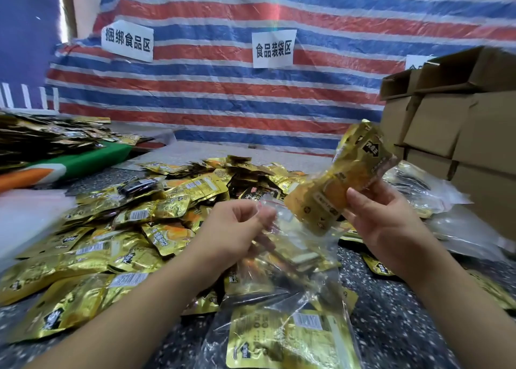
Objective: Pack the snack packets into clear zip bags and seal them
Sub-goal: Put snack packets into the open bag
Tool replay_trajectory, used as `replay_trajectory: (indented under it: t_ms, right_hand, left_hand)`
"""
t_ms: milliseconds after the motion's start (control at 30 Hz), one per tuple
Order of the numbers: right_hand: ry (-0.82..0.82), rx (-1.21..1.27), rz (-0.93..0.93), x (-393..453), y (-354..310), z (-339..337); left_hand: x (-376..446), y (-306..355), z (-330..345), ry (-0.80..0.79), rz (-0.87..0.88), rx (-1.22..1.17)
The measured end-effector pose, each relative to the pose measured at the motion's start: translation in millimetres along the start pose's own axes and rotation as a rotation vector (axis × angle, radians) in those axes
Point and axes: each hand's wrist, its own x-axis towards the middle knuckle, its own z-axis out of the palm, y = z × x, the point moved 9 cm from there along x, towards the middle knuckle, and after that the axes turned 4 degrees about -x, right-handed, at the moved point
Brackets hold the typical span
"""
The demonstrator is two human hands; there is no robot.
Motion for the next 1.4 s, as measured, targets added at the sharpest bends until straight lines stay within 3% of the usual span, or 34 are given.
replay_trajectory:
  t_ms: [100, 267, 433, 633, 867, 1400]
  right_hand:
    - [0.043, -0.170, 0.001, -2, -1, -5]
    - [-0.067, -0.298, 0.009, -5, -4, 2]
    - [-0.199, -0.325, 0.070, -10, -1, 15]
    - [-0.182, -0.273, 0.032, -11, -3, 22]
    - [-0.248, -0.593, 0.104, -18, 4, 33]
    - [-0.336, -0.712, 0.063, -23, -2, 41]
  left_hand:
    - [0, 1, -2, 0.004, -0.004, -0.025]
    - [-1, 4, -4, 0.010, -0.015, -0.003]
    - [-2, 8, -3, 0.021, -0.002, 0.031]
    - [-1, 5, -1, 0.024, 0.004, 0.049]
    - [-1, 7, 1, 0.009, 0.018, -0.010]
    - [-3, 18, 3, 0.026, 0.118, -0.073]
